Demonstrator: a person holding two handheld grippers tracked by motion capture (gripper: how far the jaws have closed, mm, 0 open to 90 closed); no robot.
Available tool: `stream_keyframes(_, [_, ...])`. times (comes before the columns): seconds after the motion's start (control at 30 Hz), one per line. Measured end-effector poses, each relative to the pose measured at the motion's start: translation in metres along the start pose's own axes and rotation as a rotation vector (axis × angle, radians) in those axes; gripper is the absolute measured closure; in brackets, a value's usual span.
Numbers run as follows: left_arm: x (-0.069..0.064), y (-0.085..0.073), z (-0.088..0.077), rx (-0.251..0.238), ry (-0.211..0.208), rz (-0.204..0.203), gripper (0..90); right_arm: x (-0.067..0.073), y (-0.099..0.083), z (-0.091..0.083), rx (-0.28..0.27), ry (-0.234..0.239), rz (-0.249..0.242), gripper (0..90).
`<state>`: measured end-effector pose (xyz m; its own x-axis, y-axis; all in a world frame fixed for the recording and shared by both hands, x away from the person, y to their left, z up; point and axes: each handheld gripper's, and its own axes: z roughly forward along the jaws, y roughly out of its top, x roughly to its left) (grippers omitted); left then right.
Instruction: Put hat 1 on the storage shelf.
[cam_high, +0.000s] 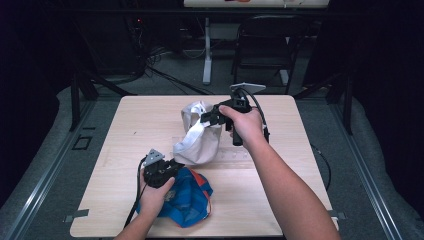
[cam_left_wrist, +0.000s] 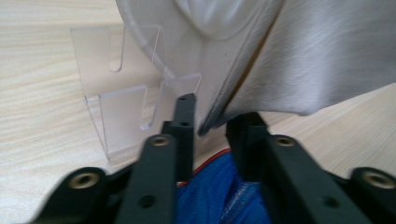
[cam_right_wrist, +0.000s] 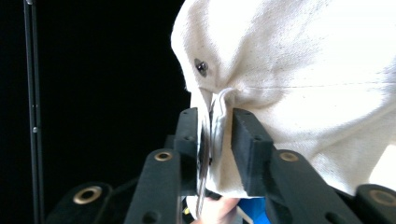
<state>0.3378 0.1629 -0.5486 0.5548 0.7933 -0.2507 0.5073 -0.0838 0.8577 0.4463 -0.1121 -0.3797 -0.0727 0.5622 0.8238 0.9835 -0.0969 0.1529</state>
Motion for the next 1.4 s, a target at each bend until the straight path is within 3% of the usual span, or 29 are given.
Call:
stream_keyframes(0.1, [-0.002, 0.003, -0.013, 0.001, 0.006, 0.043, 65.2, -0.002, -0.002, -0.007, -0.019, 0.002, -0.016, 67.1])
stream_keyframes(0.23, [0.001, 0.004, -0.026, 0.007, 0.009, 0.06, 60.9, -0.006, -0.008, -0.021, -0.055, -0.006, -0.05, 65.2])
stream_keyframes(0.37, [0.007, 0.006, -0.041, 0.017, 0.02, 0.067, 58.3, -0.012, -0.019, -0.035, -0.085, -0.011, -0.094, 62.2])
stream_keyframes(0.53, [0.016, 0.005, -0.056, 0.036, 0.044, 0.06, 56.2, -0.026, -0.039, -0.049, -0.15, -0.051, -0.182, 57.7])
stream_keyframes(0.73, [0.025, -0.002, -0.068, 0.064, 0.066, 0.053, 54.4, -0.041, -0.059, -0.06, -0.178, -0.025, -0.215, 57.3])
stream_keyframes(0.93, [0.034, -0.006, -0.08, 0.07, 0.087, 0.068, 53.3, -0.05, -0.078, -0.064, -0.205, -0.054, -0.292, 57.4])
stream_keyframes(1.07, [0.045, -0.013, -0.086, 0.063, 0.112, 0.077, 53.2, -0.066, -0.099, -0.062, -0.232, -0.068, -0.336, 57.9])
stream_keyframes(1.17, [0.049, -0.016, -0.086, 0.074, 0.115, 0.085, 53.3, -0.078, -0.111, -0.057, -0.246, -0.103, -0.361, 57.2])
stream_keyframes(1.4, [0.058, -0.023, -0.085, 0.067, 0.095, 0.05, 51.0, -0.106, -0.136, -0.046, -0.262, -0.123, -0.364, 57.4])
